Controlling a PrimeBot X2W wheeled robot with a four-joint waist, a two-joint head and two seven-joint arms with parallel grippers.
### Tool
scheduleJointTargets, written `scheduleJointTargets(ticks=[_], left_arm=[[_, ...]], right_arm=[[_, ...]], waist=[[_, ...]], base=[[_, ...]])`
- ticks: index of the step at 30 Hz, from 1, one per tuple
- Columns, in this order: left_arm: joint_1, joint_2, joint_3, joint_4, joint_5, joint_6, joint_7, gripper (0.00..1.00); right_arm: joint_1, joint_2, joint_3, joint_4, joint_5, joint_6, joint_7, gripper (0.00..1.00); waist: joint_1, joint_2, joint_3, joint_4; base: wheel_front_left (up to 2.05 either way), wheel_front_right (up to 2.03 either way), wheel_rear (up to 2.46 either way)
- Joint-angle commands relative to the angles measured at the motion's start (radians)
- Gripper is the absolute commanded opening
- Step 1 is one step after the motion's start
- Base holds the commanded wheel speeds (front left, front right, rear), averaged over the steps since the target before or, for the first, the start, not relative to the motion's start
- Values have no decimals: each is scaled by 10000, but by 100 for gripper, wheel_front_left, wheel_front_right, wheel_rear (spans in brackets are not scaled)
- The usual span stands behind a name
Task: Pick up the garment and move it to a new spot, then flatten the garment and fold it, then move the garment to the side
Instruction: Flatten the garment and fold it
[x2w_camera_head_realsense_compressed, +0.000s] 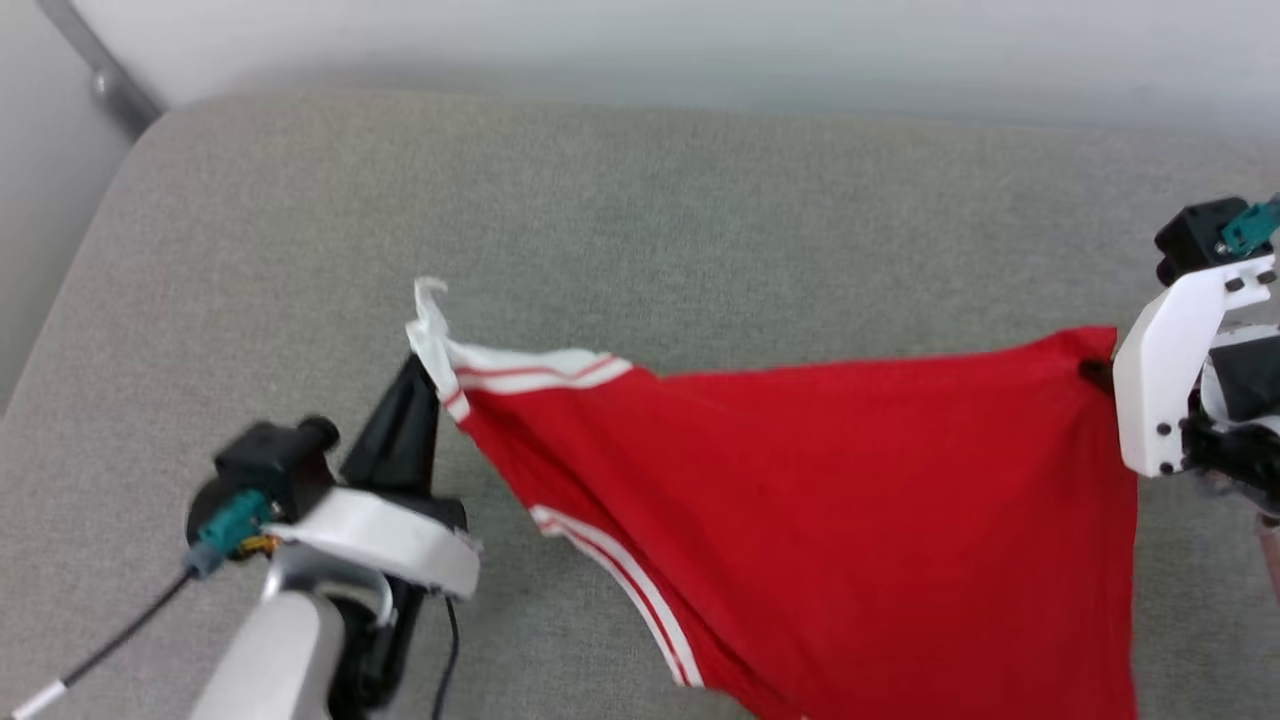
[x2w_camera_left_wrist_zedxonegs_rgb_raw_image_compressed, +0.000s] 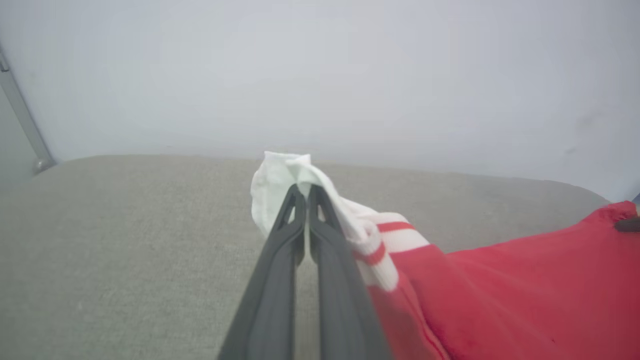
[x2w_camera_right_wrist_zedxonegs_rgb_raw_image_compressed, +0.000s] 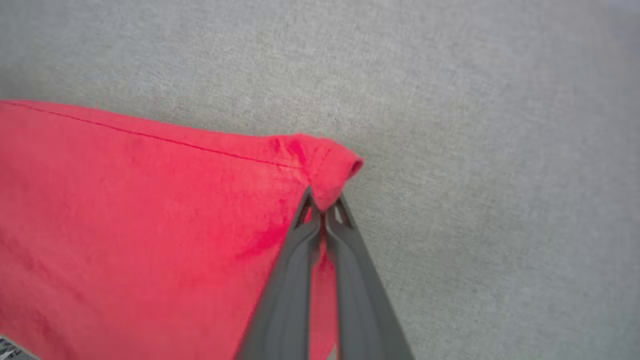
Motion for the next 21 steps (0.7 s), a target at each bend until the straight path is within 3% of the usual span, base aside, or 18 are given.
scheduleJointTargets(ticks=[1,7,12,21], left_arm=[[-284,93,78,-80,32,-38,20,0],[-2416,377,42,12,79,-503,479,0],[-4461,393,36,862,79,-785,725,0],[-8119,524,180,3050,-44,-1129,1020,0]], right_arm=[[-202,-80,1,-79,-41,-4,-94,0],[-1035,-388,135,-370,-120,-5,-668,0],[-1973,-512,68,-233,-172,-4,-1145,0],[-4083,-665,-215,156,-403,-5,-1702,0]], waist=[[-1,0,-463,-181],[-1,0,-1244,-529],[-1,0,-1497,-803],[-1,0,-455,-1231]], base=[[0,0,0],[0,0,0],[0,0,0],[0,0,0]])
